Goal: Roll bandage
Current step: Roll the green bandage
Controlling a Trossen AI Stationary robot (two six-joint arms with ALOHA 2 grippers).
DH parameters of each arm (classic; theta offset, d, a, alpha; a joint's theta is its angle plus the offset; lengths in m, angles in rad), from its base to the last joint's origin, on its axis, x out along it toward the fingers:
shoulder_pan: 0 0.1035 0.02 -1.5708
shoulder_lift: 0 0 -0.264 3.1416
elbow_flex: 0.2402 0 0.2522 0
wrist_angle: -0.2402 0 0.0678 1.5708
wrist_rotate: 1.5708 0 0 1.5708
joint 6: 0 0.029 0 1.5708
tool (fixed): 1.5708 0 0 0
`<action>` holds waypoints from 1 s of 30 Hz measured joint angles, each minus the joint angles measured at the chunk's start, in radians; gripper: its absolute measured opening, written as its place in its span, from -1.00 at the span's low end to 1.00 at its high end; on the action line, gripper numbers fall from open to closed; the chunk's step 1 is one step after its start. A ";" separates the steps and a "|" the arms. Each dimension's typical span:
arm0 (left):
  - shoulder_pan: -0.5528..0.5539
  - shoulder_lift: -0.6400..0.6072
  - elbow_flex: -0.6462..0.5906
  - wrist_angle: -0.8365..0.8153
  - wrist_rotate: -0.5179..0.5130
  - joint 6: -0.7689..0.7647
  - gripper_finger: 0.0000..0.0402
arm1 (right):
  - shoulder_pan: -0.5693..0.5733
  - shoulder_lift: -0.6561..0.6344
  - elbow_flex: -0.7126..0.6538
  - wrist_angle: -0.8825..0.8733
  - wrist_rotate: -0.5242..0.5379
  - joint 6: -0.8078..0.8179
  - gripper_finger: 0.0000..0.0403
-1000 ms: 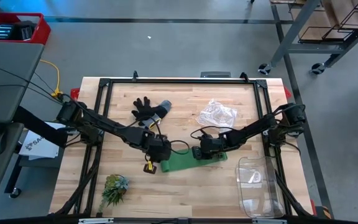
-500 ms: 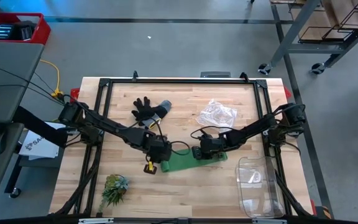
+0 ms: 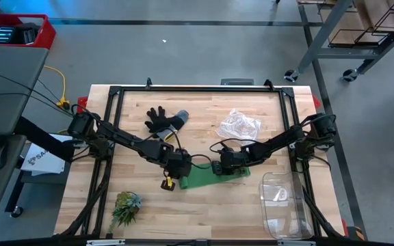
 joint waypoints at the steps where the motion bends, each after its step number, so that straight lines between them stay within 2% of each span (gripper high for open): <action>1: 0.000 0.000 0.000 0.009 0.000 0.012 -1.00 | 0.000 0.000 0.000 0.000 0.000 0.000 -1.00; 16: 0.001 0.053 0.004 0.175 -0.005 0.051 -1.00 | 0.000 0.000 0.000 0.005 0.000 0.000 -1.00; 22: 0.000 0.051 0.009 0.256 -0.052 0.164 -1.00 | 0.000 0.000 0.000 0.005 0.000 0.000 -1.00; 26: 0.001 0.001 0.043 0.147 -0.138 0.161 -1.00 | 0.000 0.000 0.000 0.005 0.000 0.000 -1.00; 30: 0.001 -0.064 0.000 -0.004 -0.076 0.084 -1.00 | 0.000 0.000 0.000 0.006 0.000 -0.001 -1.00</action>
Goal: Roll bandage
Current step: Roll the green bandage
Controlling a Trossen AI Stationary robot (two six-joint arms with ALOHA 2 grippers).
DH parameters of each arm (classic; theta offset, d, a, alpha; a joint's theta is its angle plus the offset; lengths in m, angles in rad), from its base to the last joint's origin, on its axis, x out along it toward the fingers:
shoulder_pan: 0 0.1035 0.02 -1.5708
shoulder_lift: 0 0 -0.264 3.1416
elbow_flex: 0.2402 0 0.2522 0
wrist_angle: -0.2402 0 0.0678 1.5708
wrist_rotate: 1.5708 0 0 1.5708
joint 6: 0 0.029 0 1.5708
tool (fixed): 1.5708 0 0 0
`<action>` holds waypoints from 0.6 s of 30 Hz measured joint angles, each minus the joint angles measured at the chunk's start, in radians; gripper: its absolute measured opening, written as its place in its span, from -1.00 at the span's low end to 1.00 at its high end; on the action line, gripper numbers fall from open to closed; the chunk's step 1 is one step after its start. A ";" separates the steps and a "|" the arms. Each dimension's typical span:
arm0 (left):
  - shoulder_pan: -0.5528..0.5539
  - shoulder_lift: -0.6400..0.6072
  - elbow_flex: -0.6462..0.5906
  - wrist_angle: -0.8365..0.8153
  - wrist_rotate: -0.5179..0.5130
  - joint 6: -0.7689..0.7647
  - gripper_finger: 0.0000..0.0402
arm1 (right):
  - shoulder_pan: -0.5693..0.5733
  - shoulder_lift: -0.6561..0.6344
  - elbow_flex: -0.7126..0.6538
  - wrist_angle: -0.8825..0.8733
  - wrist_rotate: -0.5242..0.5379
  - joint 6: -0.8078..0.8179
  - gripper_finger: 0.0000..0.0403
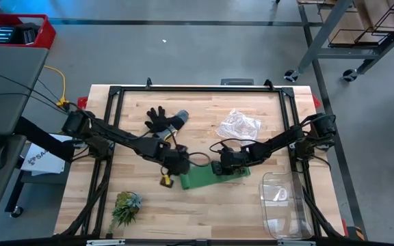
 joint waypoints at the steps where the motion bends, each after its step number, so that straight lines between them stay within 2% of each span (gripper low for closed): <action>1: -0.001 -0.012 -0.024 -0.026 0.015 -0.020 -1.00 | 0.000 0.000 0.000 0.000 0.000 0.000 -1.00; 6: -0.009 -0.073 -0.136 0.043 0.040 -0.072 -1.00 | 0.000 0.000 0.000 0.000 0.000 -0.002 -1.00; 9: -0.009 -0.073 -0.153 0.065 0.044 -0.064 -1.00 | 0.000 0.000 0.000 -0.002 0.000 -0.002 -1.00; 18: -0.012 -0.066 -0.151 0.167 0.071 0.114 -1.00 | 0.000 0.000 0.000 -0.001 0.000 -0.002 -1.00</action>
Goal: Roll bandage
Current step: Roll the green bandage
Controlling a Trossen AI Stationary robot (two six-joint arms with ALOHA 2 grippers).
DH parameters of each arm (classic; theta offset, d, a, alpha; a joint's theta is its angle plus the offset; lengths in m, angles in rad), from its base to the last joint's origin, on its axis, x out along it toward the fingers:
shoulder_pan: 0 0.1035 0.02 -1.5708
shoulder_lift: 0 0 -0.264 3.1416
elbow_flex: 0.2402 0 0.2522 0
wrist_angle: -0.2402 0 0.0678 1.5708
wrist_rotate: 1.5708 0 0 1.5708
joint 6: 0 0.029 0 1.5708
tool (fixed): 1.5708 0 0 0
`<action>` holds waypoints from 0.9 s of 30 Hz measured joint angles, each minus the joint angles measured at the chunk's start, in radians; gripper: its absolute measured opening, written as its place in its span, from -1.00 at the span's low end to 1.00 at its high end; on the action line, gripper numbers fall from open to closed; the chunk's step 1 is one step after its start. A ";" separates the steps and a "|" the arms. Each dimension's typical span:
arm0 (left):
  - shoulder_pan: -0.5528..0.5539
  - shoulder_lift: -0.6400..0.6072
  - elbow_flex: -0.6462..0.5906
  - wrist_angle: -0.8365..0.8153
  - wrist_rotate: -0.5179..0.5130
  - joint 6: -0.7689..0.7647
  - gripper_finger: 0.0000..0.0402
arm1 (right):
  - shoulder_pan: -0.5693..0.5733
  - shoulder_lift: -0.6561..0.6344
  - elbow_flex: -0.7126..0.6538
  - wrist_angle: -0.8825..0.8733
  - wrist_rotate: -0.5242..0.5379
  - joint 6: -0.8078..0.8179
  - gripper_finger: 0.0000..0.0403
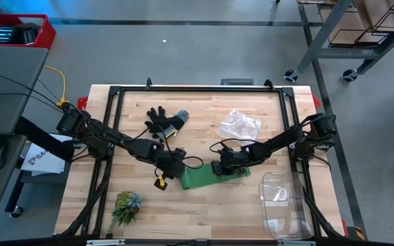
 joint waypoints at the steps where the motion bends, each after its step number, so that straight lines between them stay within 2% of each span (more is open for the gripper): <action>1: 0.002 0.003 0.000 0.001 -0.001 0.009 -1.00 | 0.000 0.000 0.000 0.000 0.000 0.000 -1.00; 7: 0.004 0.026 0.013 0.005 -0.002 0.051 -1.00 | -0.002 0.000 0.000 -0.001 -0.006 0.000 -1.00; 23: 0.003 0.072 0.015 -0.001 -0.001 0.047 -1.00 | -0.019 0.000 0.000 0.000 -0.023 -0.008 -1.00; 27: 0.007 0.072 0.015 0.044 -0.006 0.047 -1.00 | -0.019 0.000 0.000 0.000 -0.023 -0.008 -1.00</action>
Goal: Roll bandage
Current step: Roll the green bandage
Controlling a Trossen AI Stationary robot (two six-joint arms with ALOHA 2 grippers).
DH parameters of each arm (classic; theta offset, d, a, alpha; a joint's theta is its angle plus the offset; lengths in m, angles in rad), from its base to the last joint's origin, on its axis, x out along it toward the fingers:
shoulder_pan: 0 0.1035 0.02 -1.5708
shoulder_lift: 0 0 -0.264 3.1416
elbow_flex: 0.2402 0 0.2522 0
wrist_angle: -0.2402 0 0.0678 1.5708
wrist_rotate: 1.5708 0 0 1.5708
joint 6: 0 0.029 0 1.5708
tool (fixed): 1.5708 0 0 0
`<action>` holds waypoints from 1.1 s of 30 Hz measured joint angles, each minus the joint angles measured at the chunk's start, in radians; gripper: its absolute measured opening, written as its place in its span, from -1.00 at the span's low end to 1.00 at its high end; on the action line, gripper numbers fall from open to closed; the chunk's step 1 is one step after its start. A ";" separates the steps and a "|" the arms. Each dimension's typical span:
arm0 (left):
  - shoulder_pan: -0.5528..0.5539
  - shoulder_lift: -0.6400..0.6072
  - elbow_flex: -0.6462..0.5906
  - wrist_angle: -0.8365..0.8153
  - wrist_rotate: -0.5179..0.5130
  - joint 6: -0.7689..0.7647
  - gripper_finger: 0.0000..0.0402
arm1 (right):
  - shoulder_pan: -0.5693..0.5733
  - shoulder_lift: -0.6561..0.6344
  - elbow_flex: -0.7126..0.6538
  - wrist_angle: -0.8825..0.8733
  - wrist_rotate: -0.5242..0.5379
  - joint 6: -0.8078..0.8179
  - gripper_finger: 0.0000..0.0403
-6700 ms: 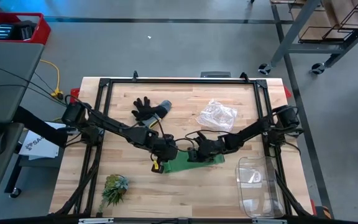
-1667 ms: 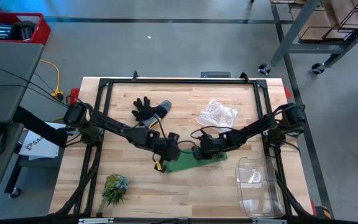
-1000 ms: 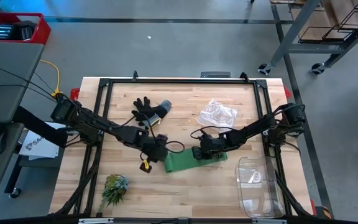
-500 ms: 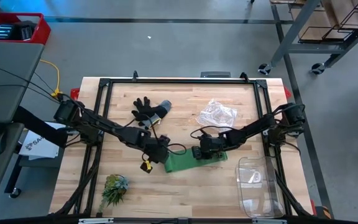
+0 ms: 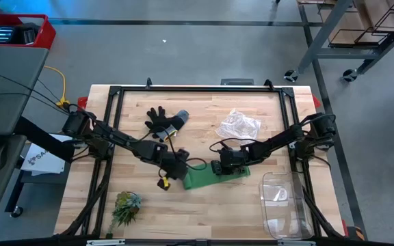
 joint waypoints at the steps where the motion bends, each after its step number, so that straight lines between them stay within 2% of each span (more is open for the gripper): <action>1: 0.003 0.000 0.000 0.014 0.000 0.000 -1.00 | 0.000 0.000 0.000 0.000 -0.001 0.000 -1.00; 7: 0.003 0.029 0.004 0.058 0.002 0.000 -1.00 | 0.000 0.000 0.000 0.000 -0.015 0.000 -1.00; 23: 0.004 0.174 0.146 0.087 -0.003 0.042 -1.00 | 0.000 0.000 0.000 0.002 -0.016 0.000 -1.00; 33: 0.004 0.240 0.226 0.103 0.027 0.165 -1.00 | 0.000 0.000 0.000 0.004 -0.012 -0.019 -1.00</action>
